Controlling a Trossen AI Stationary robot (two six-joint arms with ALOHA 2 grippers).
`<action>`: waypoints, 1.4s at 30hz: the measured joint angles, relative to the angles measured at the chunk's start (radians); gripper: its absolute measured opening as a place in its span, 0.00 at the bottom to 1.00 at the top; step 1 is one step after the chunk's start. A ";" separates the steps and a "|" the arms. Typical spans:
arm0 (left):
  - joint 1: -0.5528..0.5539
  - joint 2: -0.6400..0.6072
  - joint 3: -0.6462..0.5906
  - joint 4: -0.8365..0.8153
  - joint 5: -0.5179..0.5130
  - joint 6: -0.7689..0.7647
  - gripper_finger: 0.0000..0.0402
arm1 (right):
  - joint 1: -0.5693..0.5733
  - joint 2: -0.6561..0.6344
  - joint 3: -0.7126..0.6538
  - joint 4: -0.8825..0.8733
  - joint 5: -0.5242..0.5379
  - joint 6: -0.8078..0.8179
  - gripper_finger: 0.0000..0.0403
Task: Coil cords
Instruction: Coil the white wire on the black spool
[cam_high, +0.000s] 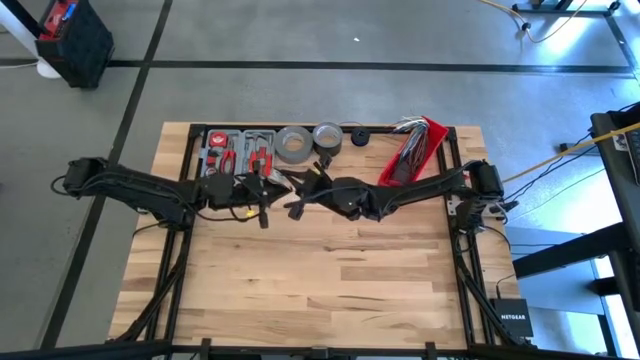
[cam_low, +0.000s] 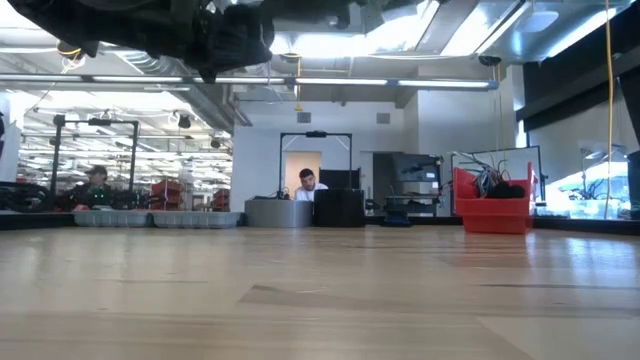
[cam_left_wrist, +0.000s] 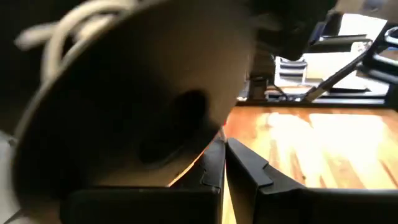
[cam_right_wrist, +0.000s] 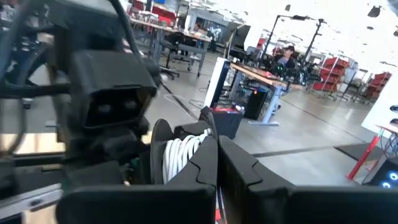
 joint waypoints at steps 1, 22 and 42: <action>-0.001 0.001 0.001 -0.001 0.002 0.000 0.01 | 0.009 -0.009 0.000 0.000 0.005 -0.009 0.01; -0.002 0.005 -0.002 -0.129 -0.095 0.178 0.01 | 0.076 -0.052 0.000 -0.053 0.053 -0.122 0.01; 0.022 -0.001 -0.003 -0.236 -0.150 0.239 0.01 | 0.076 -0.052 0.003 -0.073 0.049 -0.125 0.01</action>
